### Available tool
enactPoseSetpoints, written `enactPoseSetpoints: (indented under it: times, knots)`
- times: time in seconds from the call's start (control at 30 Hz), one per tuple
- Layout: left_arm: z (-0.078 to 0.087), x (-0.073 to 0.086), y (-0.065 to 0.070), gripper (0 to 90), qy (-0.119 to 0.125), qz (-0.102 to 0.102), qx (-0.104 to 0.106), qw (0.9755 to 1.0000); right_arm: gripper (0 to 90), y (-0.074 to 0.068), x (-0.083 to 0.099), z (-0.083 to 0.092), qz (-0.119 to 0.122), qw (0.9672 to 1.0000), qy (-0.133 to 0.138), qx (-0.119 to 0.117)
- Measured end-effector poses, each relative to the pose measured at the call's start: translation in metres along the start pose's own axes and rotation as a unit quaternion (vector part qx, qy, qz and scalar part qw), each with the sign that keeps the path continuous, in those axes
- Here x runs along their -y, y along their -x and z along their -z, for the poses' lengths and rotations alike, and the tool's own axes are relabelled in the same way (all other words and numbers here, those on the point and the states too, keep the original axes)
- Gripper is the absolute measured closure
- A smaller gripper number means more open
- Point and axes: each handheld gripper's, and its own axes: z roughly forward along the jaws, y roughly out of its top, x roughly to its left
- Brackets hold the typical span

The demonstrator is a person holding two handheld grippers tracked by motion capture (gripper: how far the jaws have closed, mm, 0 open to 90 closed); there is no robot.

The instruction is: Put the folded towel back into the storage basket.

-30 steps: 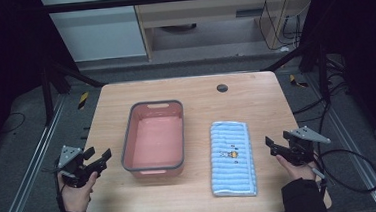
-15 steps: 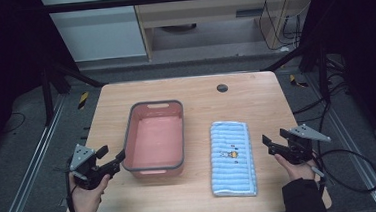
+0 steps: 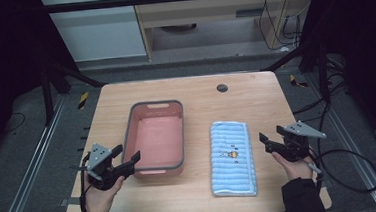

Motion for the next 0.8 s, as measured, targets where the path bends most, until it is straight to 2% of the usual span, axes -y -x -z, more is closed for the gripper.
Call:
enactPoseSetpoints:
  times: [0.27, 0.43, 0.47, 0.5, 0.8]
  knots:
    - [-0.008, -0.005, 0.016, 32.0, -0.001, -0.007, 0.016, 0.9998, 28.4, -0.001, -0.013, 0.0, 0.003, 0.9999, 0.012, -0.004]
    - [-0.019, -0.012, 0.035, 32.3, 0.001, -0.013, 0.037, 0.9992, 27.5, -0.004, -0.021, 0.001, 0.004, 0.9998, 0.015, -0.009]
    - [-0.019, -0.012, 0.035, 32.4, 0.001, -0.013, 0.037, 0.9992, 27.1, -0.004, -0.023, 0.001, 0.005, 0.9998, 0.015, -0.01]
    - [-0.022, -0.014, 0.042, 32.5, 0.001, -0.015, 0.045, 0.9988, 26.9, -0.005, -0.024, 0.001, 0.006, 0.9998, 0.014, -0.009]
    - [-0.036, -0.021, 0.071, 33.2, -0.002, -0.034, 0.067, 0.9972, 27.2, -0.008, -0.034, -0.001, 0.009, 0.9998, 0.011, -0.011]
